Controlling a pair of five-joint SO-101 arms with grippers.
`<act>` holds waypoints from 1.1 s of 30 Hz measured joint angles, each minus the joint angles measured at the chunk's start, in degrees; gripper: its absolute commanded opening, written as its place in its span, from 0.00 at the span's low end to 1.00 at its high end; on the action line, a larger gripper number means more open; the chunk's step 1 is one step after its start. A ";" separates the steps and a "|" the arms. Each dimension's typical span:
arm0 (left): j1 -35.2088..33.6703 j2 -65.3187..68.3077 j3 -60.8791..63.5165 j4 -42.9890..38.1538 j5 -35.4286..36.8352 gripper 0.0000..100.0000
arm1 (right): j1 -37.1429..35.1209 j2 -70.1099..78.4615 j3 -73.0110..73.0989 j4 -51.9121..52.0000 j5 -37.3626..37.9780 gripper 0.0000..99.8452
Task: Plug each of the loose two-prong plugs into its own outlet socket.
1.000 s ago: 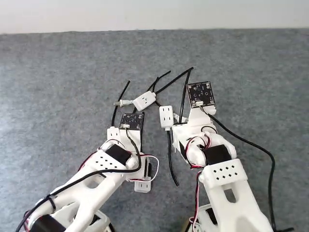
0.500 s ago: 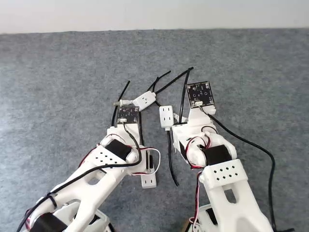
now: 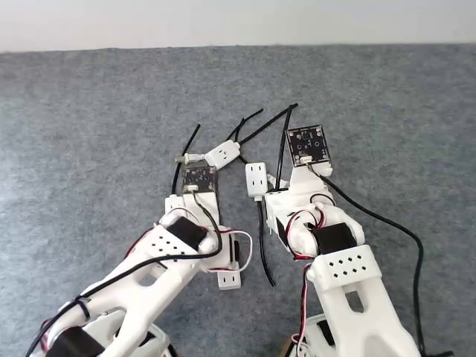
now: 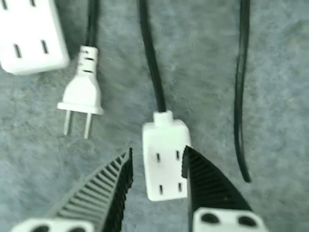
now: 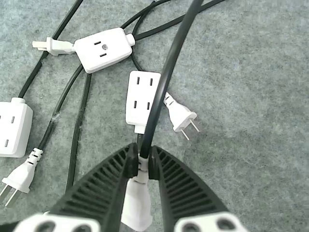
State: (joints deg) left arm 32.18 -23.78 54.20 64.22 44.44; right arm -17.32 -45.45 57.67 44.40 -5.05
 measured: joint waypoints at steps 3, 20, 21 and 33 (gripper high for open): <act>0.62 0.09 1.05 -2.37 1.58 0.16 | 0.00 0.00 0.00 0.00 0.00 0.01; -1.85 0.18 4.22 -6.95 2.64 0.16 | 0.00 0.00 0.00 1.05 0.88 0.01; -1.85 0.18 4.22 -6.95 2.64 0.16 | 0.00 0.00 0.00 1.05 0.97 0.01; 0.62 7.03 3.96 -10.55 3.08 0.16 | 0.00 0.00 0.00 1.05 1.05 0.01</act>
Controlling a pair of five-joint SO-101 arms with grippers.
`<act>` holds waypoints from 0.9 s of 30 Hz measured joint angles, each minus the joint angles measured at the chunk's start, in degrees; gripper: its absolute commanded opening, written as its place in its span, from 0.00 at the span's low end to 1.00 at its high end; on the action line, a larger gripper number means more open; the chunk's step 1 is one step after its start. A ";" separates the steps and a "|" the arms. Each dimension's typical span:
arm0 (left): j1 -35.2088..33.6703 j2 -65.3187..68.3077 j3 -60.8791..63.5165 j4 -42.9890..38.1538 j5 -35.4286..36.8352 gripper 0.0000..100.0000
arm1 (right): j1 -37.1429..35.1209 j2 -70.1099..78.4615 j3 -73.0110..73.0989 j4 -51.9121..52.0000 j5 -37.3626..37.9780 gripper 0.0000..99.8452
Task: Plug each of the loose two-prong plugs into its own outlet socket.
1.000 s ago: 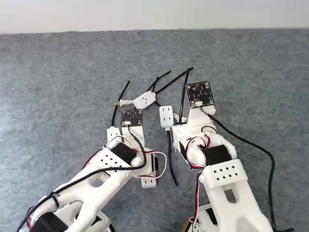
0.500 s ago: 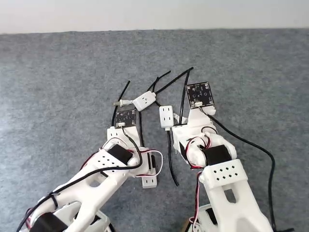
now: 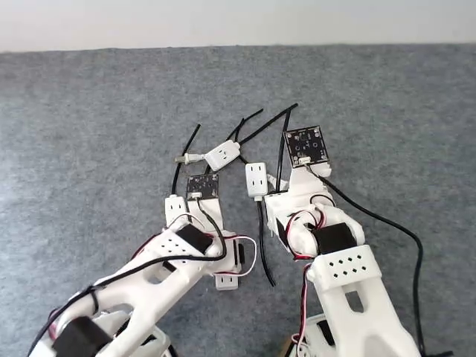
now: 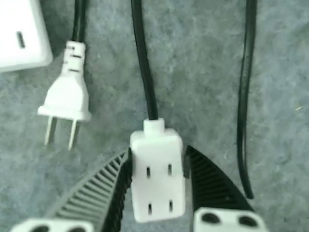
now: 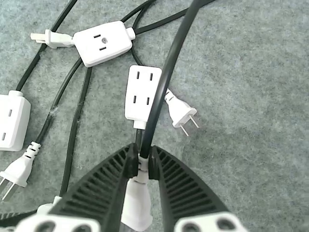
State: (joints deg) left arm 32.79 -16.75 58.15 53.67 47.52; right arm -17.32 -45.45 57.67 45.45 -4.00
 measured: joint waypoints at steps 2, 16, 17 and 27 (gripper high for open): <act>-0.35 4.57 -1.05 -2.55 0.79 0.16 | 0.00 0.00 0.00 0.00 0.00 0.01; 0.09 13.27 -8.44 -0.97 1.93 0.01 | 0.00 0.00 0.00 0.00 0.00 0.01; 0.09 13.27 -8.88 -0.97 1.32 0.01 | 0.18 0.00 0.00 0.00 0.00 0.01; -3.25 15.12 -10.99 -4.40 -11.96 0.01 | 6.51 -0.09 -1.32 3.16 0.09 0.01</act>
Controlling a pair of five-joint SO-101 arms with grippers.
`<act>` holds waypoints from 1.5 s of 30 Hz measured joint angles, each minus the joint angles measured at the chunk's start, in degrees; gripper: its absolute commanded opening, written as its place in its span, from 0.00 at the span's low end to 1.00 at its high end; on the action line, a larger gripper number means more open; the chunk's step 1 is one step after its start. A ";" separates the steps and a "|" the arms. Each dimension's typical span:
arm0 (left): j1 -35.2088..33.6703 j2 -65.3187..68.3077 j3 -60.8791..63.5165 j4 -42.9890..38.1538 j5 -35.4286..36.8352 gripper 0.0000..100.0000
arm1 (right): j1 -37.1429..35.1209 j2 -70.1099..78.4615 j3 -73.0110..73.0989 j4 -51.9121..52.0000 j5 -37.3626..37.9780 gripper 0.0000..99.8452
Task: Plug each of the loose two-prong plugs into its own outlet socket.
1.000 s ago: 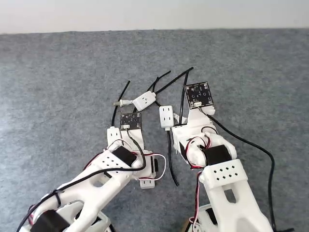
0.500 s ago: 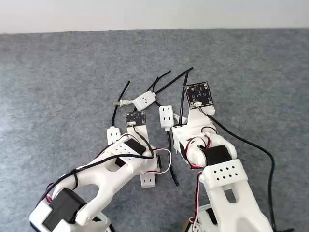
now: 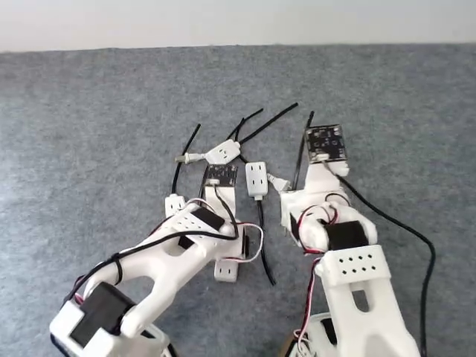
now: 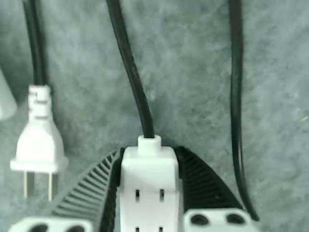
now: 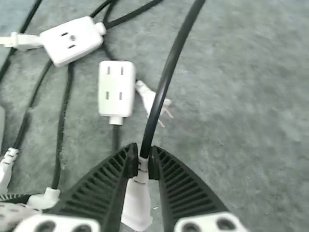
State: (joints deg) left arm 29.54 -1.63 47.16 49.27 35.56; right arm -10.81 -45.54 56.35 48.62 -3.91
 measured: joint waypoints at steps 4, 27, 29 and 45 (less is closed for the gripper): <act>-2.90 0.62 -0.70 -5.19 -1.93 0.01 | 2.81 -0.26 0.00 0.53 1.85 0.01; -7.12 18.29 -23.47 2.81 -2.46 0.02 | 5.98 -0.26 0.00 0.53 2.29 0.01; -7.56 20.04 -25.93 4.31 -2.55 0.02 | 5.98 -0.26 0.00 0.53 2.29 0.01; -8.88 21.98 -29.63 10.73 1.58 0.45 | 5.98 -0.26 0.00 0.53 2.29 0.01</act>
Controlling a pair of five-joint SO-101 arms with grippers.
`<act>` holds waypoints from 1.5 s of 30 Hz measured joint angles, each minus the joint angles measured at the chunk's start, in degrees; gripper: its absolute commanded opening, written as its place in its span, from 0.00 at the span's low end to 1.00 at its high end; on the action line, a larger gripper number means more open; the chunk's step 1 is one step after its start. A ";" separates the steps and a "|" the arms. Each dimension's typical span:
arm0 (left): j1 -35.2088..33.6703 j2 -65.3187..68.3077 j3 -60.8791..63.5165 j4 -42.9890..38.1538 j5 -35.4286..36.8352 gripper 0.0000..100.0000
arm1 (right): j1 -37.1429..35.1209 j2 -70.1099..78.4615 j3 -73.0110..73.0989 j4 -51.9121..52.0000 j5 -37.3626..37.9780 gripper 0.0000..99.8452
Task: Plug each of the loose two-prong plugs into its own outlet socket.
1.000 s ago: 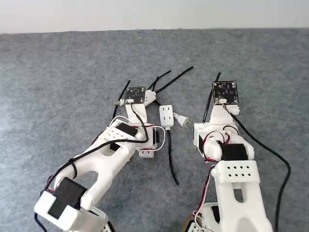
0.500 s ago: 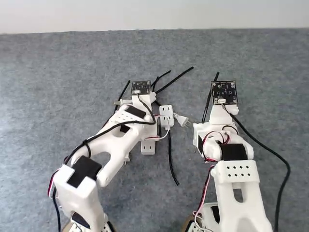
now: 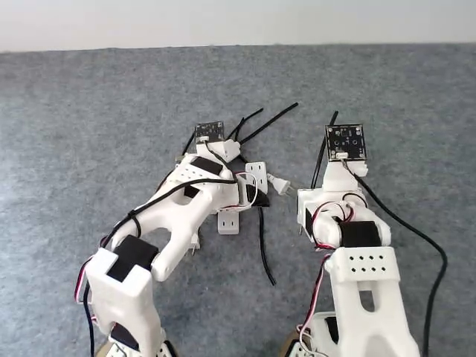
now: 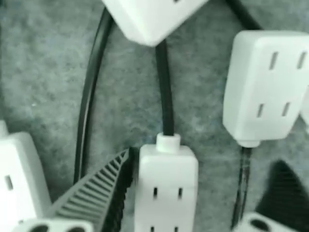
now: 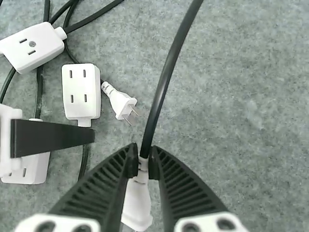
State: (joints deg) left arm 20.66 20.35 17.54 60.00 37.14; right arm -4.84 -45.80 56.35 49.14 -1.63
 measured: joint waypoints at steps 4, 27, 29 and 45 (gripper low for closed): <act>-0.44 -0.62 -0.09 2.37 0.35 0.45 | 0.00 0.00 0.00 0.00 0.00 0.01; -9.93 -49.14 39.91 2.64 -7.56 0.45 | 5.01 20.84 -3.87 0.44 8.44 0.01; -13.63 -51.87 42.64 2.64 -9.58 0.45 | 5.19 25.41 -6.33 0.44 9.58 0.01; -38.15 -66.11 60.04 -11.60 -21.89 0.45 | 11.43 33.49 -14.15 2.99 10.55 0.10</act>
State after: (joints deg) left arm -17.49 -45.76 77.58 48.40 15.25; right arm 6.59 -12.31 42.20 52.13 8.92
